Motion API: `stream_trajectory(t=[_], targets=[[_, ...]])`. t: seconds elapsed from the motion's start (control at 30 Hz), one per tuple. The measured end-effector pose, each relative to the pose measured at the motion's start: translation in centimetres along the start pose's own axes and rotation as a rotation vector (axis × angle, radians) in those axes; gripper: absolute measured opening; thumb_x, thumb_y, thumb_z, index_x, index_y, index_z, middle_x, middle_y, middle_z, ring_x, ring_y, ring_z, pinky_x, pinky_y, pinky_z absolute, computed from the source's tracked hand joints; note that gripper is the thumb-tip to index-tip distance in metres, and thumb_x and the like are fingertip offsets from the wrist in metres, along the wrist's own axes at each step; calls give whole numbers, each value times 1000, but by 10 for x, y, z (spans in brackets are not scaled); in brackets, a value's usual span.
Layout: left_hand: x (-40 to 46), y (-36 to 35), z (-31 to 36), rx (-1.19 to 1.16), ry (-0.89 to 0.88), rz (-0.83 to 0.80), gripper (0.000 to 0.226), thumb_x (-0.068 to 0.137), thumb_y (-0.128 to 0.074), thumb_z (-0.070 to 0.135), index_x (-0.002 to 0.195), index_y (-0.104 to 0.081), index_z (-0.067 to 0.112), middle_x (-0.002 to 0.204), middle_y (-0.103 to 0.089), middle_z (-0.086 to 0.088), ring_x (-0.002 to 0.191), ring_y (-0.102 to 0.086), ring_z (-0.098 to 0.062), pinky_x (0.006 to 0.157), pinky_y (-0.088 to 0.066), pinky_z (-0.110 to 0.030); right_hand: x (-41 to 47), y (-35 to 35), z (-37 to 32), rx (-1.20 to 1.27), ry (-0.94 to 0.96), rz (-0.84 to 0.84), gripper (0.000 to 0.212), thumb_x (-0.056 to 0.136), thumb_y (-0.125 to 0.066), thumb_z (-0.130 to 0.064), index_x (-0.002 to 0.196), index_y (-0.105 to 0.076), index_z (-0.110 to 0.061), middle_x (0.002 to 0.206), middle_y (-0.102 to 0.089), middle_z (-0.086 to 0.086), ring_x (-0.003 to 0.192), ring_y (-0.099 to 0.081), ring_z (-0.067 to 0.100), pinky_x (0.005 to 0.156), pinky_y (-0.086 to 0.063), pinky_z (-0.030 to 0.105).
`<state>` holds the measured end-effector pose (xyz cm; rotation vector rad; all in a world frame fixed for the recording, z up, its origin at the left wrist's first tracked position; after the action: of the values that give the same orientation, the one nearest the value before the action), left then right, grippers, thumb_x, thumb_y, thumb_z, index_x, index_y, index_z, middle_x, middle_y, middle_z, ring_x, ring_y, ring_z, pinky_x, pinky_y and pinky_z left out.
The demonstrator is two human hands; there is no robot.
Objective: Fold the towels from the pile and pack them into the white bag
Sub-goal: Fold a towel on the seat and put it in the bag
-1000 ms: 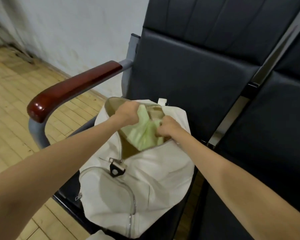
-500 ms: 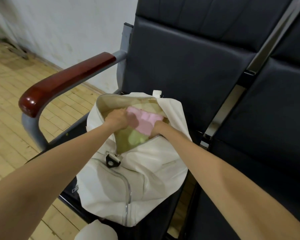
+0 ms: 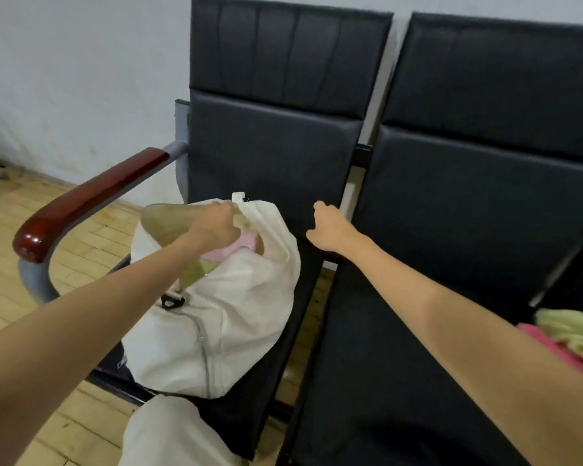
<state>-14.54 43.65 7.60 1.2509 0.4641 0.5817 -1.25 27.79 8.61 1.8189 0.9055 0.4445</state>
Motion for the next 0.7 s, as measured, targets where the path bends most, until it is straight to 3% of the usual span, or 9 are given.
stream_trajectory(t=[0.1,0.2,0.53,0.7], targets=[[-18,-7,62,-6,-56,-33,50,87,-56,14,133,-41,2,126,-50,-19,114,-51,-36,87,-44,-39,-38,24,55,-64,-74,15,58,88,-58,-12,139,-30,-3,122,-48,19,113,-50,36,85,-48,40],[-33,-27,132,-42,-157,-81,57,89,-58,18,140,-35,5,130,-46,-20,120,-46,-37,96,-41,-39,-83,46,112,-114,-193,31,70,90,-57,-15,147,-17,-5,134,-41,20,122,-43,36,95,-44,41],[-104,-129,349,-21,-508,-267,69,89,-59,19,148,-25,10,141,-36,-18,128,-38,-35,103,-40,-42,-247,85,327,-79,-525,148,48,91,-57,-23,128,-38,1,126,-48,23,118,-48,38,92,-41,38],[-144,-175,439,41,-607,-358,69,89,-59,19,148,-25,11,143,-34,-17,128,-38,-34,103,-41,-44,-331,89,419,-58,-603,326,60,85,-60,-25,132,-38,3,132,-45,25,125,-40,40,105,-32,41]])
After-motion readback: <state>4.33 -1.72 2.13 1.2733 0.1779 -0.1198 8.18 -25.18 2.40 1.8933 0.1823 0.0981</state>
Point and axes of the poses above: each hand's wrist, its own x-axis towards the middle knuckle, its own y-axis out of the back of the hand, z = x × y, the point moved 3 cm from there along x, towards the middle knuckle
